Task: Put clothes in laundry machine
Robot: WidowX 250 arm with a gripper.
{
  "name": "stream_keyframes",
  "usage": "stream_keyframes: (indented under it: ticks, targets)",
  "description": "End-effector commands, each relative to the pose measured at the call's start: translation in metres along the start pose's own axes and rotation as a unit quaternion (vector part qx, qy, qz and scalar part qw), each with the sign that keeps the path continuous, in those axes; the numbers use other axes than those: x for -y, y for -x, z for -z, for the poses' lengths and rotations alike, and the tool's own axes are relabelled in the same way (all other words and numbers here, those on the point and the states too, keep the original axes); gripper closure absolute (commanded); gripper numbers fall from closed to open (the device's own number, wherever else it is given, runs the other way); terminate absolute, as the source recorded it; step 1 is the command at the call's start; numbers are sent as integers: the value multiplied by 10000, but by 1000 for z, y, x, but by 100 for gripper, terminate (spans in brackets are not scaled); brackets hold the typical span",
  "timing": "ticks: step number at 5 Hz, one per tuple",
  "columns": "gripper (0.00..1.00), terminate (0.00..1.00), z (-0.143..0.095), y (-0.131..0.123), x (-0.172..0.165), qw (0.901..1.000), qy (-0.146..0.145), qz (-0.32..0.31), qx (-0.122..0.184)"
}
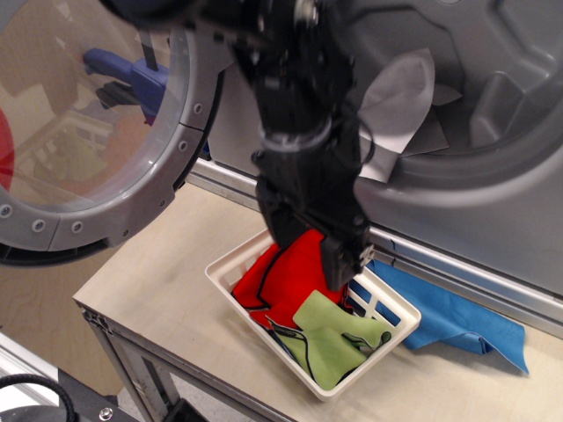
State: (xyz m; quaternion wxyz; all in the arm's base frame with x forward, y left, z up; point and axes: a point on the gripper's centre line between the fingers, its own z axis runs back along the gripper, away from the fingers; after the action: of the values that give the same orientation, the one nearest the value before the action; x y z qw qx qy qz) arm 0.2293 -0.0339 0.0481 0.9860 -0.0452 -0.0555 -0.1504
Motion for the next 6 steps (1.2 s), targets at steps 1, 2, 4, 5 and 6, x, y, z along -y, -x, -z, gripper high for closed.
stream_keyframes:
  ticks: [1,2,4,5,6]
  targets:
    - [0,0,32,-10,-13,9993,-236,-237,143]
    - [0,0,47,-10,-18,9988,-355,-292,185]
    - [0,0,76,-11,-20,9965,-279,-739,284]
    - [0,0,88,-10,-17,9953,-147,-926,257]
    - [0,0,91,-9,-16,9929,-77,-1121,399]
